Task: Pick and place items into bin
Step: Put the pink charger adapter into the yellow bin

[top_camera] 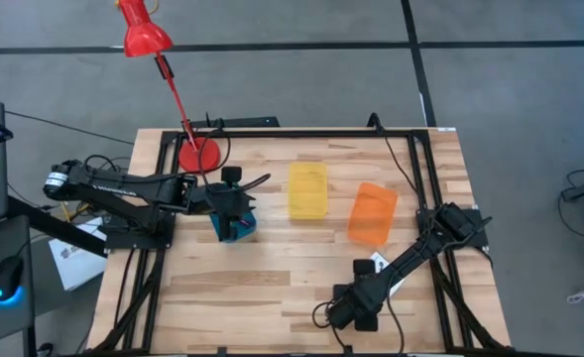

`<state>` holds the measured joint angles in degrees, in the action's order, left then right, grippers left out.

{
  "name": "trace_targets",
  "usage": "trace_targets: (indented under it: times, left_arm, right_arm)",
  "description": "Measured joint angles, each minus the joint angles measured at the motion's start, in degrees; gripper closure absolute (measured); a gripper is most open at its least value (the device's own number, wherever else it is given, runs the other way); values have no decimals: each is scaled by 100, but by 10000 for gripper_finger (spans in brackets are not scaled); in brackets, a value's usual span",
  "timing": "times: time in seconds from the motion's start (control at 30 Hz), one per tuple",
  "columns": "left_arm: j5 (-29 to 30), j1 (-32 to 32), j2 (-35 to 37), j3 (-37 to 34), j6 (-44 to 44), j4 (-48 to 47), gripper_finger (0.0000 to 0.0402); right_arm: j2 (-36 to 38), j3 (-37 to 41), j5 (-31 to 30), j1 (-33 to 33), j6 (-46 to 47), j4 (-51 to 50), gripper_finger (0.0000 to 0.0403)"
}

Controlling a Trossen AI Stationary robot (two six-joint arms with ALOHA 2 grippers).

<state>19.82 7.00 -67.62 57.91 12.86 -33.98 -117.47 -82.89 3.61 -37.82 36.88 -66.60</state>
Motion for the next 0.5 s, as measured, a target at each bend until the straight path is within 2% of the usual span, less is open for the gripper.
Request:
trace_targets:
  times: [0.17, 0.37, 0.5]
  left_arm:
    - [0, 0, -1, 0, 0, 0, 315]
    - [0, 0, 1, 0, 0, -2, 315]
    - [2, -1, 0, 0, 0, -2, 315]
  right_arm:
    - [5, -132, -584, 209, -331, -89, 186]
    - [9, -552, -1381, 556, -1023, -134, 199]
    - [13, -862, -2093, 844, -1416, -528, 201]
